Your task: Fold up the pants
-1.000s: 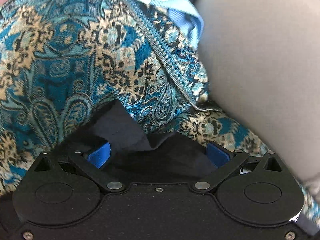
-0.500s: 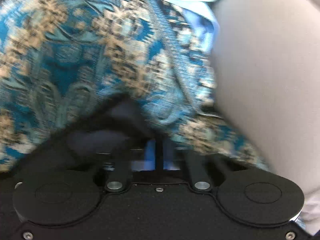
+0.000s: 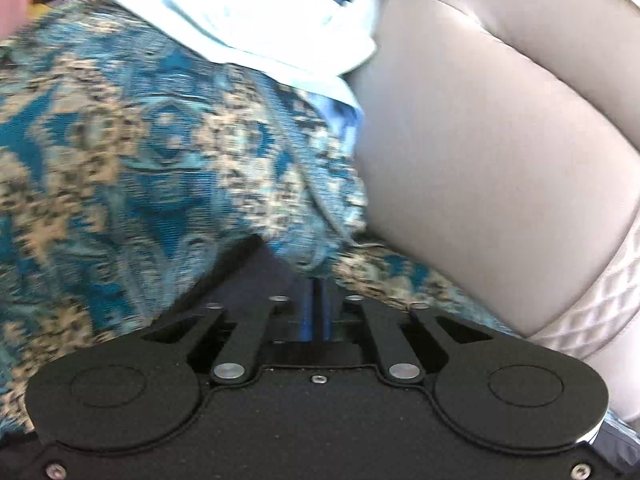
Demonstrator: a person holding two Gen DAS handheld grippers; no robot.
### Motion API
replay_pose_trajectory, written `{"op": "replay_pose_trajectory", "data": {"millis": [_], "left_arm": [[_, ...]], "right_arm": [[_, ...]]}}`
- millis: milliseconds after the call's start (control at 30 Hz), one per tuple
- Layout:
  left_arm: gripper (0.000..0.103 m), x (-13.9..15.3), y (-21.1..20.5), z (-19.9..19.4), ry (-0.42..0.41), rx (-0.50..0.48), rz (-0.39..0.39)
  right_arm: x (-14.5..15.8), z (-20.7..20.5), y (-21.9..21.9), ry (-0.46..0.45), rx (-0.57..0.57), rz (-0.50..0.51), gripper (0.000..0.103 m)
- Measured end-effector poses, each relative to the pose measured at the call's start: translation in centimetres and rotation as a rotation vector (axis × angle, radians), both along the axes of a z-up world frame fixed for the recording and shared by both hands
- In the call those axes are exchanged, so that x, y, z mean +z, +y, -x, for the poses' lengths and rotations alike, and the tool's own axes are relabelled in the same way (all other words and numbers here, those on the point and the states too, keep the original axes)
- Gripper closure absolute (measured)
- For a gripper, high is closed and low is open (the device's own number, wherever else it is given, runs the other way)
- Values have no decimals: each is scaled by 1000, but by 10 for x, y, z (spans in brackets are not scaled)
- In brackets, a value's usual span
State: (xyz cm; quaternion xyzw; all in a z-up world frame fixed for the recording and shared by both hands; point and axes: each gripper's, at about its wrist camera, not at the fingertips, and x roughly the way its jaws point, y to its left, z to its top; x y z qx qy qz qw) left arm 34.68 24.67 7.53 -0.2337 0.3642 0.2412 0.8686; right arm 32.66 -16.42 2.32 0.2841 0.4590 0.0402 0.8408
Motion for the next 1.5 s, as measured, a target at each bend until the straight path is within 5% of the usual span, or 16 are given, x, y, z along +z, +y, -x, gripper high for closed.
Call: {"op": "replay_pose_trajectory", "data": {"millis": [133, 300, 400, 500, 600, 800, 1000, 1100, 1233, 1500], "left_arm": [[14, -2, -20, -28, 19, 55, -97], [7, -34, -35, -75, 138, 134, -63], [19, -59, -31, -90, 225, 168, 32], [73, -57, -39, -89, 248, 205, -113], [96, -52, -29, -76, 194, 177, -86], [101, -34, -8, -35, 86, 98, 38], [101, 5, -20, 6, -67, 4, 4], [101, 24, -25, 33, -140, -48, -35], [101, 41, -28, 58, -166, -103, -48], [101, 50, -46, 116, -200, -152, -99]], "right_arm": [[4, -20, 37, 5, 11, 8, 0], [15, -39, 66, 8, 48, 131, 0], [15, -55, 74, 31, 47, 216, 0], [6, -73, 80, 76, 35, 257, 0], [-7, -87, 87, 107, 25, 280, 0], [-18, -95, 110, 102, 45, 368, 0], [-15, -94, 110, 114, -27, 368, 2], [-12, -87, 98, 107, -68, 366, 21], [-6, -78, 74, 109, -111, 378, 87], [18, -8, 20, -19, -166, 218, 99]]}}
